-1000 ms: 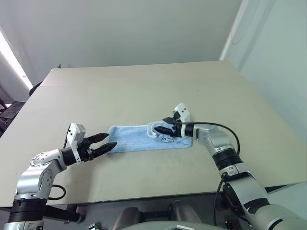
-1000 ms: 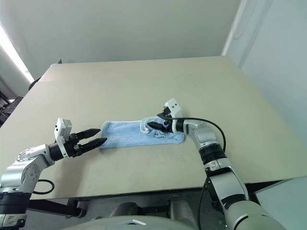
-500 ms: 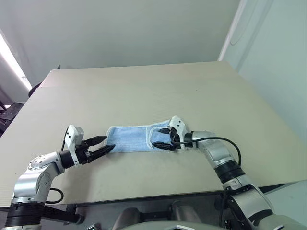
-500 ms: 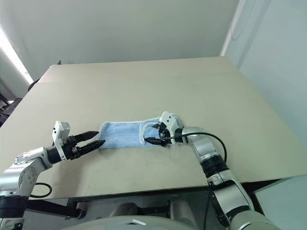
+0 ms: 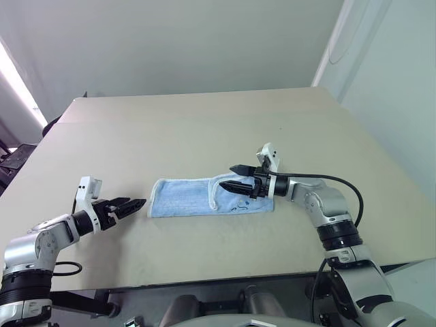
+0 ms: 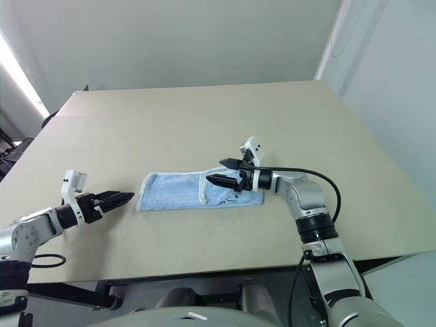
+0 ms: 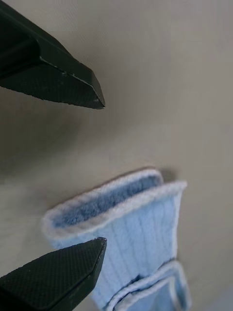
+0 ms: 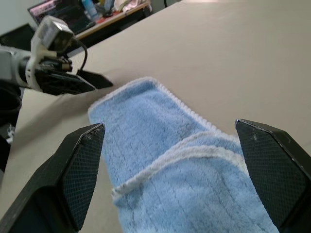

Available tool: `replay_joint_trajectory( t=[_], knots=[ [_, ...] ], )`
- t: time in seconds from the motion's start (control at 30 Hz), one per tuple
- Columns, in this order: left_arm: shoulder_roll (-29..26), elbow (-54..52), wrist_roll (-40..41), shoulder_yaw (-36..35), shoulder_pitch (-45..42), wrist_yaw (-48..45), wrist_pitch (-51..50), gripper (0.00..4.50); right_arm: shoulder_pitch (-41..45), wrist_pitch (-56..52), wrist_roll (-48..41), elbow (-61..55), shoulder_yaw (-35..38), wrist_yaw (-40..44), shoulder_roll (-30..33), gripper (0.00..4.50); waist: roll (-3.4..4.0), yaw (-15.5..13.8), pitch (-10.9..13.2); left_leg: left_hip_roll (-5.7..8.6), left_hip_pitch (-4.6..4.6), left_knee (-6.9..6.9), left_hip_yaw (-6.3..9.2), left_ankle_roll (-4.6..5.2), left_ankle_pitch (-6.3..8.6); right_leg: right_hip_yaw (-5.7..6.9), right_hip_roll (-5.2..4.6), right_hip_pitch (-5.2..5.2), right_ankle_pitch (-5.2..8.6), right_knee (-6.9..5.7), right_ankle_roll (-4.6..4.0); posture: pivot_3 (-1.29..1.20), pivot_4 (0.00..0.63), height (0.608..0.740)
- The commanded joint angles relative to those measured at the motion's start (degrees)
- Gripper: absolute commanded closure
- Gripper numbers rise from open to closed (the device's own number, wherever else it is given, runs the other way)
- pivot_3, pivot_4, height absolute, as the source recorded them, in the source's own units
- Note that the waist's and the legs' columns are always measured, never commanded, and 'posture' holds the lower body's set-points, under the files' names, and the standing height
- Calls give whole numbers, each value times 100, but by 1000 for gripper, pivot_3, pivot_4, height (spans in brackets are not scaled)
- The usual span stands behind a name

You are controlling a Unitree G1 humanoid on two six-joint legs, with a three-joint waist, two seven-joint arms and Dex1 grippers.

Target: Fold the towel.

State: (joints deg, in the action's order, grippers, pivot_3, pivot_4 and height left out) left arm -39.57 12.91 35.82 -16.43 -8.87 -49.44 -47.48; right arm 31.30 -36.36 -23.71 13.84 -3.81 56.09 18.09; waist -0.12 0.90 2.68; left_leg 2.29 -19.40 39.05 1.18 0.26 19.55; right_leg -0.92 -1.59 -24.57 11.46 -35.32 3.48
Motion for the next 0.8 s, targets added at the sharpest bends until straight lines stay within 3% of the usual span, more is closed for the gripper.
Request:
replay_joint_trajectory(
  t=[0.03,0.33,0.63,0.8],
  knots=[
    [95,29,182,102,-352,49,-552,31,306,-507,-362,-210,276,-156,-12,0,-1,0,0,0,-1,0,0,0,0,0,-1,-1,0,0,0,0,0,740],
    [499,51,168,828,-872,-17,-1525,31,337,-1074,-405,-261,363,-577,98,0,6,-35,-5,12,-3,-1,4,-2,0,0,-18,1,-1,3,0,0,0,740],
    [443,280,-451,1950,-1196,-406,-1557,31,290,-1431,-533,-429,411,-903,112,0,63,-69,-41,26,1,0,6,0,1,0,-28,12,2,11,1,0,0,740],
    [349,267,-614,2148,-1200,-643,-1459,1551,219,-1445,-535,-478,413,-1045,100,0,71,-38,-46,26,3,-1,7,1,1,0,-26,15,5,12,6,0,0,740]
  ],
)
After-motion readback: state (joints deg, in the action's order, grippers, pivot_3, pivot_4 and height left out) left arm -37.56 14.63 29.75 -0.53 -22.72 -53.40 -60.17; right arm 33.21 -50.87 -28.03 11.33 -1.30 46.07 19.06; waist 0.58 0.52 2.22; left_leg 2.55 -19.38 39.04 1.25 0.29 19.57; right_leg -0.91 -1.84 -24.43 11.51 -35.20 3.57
